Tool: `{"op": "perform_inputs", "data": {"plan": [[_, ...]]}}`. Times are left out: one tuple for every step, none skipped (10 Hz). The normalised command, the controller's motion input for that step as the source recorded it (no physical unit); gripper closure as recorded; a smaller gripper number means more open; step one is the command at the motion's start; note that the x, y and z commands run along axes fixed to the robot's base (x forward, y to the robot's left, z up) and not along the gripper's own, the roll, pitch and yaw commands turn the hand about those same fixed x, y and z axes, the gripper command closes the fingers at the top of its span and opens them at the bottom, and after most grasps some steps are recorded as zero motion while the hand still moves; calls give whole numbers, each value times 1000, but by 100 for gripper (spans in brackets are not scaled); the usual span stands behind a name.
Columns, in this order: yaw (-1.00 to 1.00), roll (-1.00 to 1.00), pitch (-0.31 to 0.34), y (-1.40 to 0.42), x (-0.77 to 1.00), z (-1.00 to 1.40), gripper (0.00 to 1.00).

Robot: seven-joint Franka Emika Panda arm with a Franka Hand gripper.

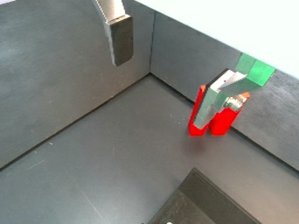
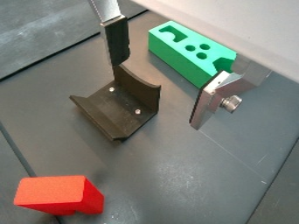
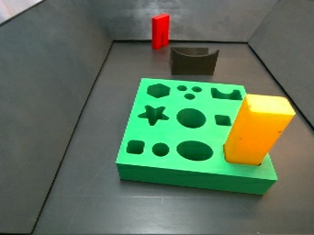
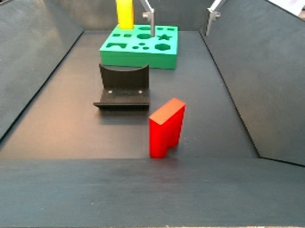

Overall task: Pick up the double-square object. Move up. Move to above the board. Insert the double-square object.
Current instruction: Pick up the double-square object.

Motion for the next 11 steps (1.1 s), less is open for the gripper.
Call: {"op": "perform_inputs", "data": {"plan": [[269,-17,-6,194,-331,-63,0],[806,-61,0,260,-77,-46,0],[854,-30,0,254,-71,0,0],[486,-26,14,414,137,0,0],[286,-51,86,491,337,37,0],[189,-61,119,529,437,66,0],[103,-71,126,563,551,34,0],[306,-14,40,426,474,-114,0],[694,0,-4,234,151,-363,0],[943,0,-54,91,3,-523,0],[1000,-36,-86,40,0,-640,0]]}}
